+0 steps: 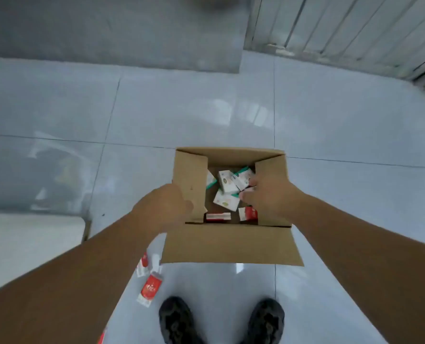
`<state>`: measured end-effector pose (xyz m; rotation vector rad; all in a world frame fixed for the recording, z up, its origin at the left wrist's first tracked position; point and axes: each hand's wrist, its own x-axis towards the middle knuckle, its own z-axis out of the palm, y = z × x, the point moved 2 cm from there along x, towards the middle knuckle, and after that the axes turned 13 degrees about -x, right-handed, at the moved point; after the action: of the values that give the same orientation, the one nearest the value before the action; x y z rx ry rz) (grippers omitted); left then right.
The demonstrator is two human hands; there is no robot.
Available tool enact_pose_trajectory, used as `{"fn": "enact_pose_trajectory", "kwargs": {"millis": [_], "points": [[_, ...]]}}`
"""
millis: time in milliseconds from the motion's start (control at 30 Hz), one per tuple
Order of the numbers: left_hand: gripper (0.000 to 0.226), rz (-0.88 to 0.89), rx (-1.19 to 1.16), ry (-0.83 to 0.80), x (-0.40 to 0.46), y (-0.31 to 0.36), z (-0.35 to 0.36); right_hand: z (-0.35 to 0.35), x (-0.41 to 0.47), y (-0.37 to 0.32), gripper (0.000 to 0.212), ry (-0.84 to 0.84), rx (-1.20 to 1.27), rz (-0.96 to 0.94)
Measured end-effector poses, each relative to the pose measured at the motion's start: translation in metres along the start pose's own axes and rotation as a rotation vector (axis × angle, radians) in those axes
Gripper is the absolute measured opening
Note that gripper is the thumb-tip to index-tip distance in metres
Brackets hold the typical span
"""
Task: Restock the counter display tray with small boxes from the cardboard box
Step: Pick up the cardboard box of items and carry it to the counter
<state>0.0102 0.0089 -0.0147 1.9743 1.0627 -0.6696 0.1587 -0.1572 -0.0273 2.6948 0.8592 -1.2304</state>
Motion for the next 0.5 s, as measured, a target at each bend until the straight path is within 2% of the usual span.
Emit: {"fn": "enact_pose_trajectory", "kwargs": {"millis": [67,133,167,300,500], "points": [[0.033,-0.047,0.043,-0.024,0.032,-0.023,0.029,0.039,0.028,0.004,0.042,-0.066,-0.012,0.020],[0.017,-0.108,0.023,-0.018,0.067,-0.047,0.053,0.077,0.061,0.009,0.043,-0.122,-0.050,0.009],[0.018,-0.121,-0.012,0.016,0.083,-0.054,0.060,0.090,0.075,0.009,0.045,-0.135,-0.061,0.009],[0.050,-0.127,-0.051,0.150,0.148,-0.078,0.079,0.124,0.125,0.009,0.059,-0.174,-0.096,-0.021],[0.065,-0.178,-0.106,0.262,0.190,-0.094,0.097,0.141,0.169,0.021,0.063,-0.075,-0.105,0.038]]}}
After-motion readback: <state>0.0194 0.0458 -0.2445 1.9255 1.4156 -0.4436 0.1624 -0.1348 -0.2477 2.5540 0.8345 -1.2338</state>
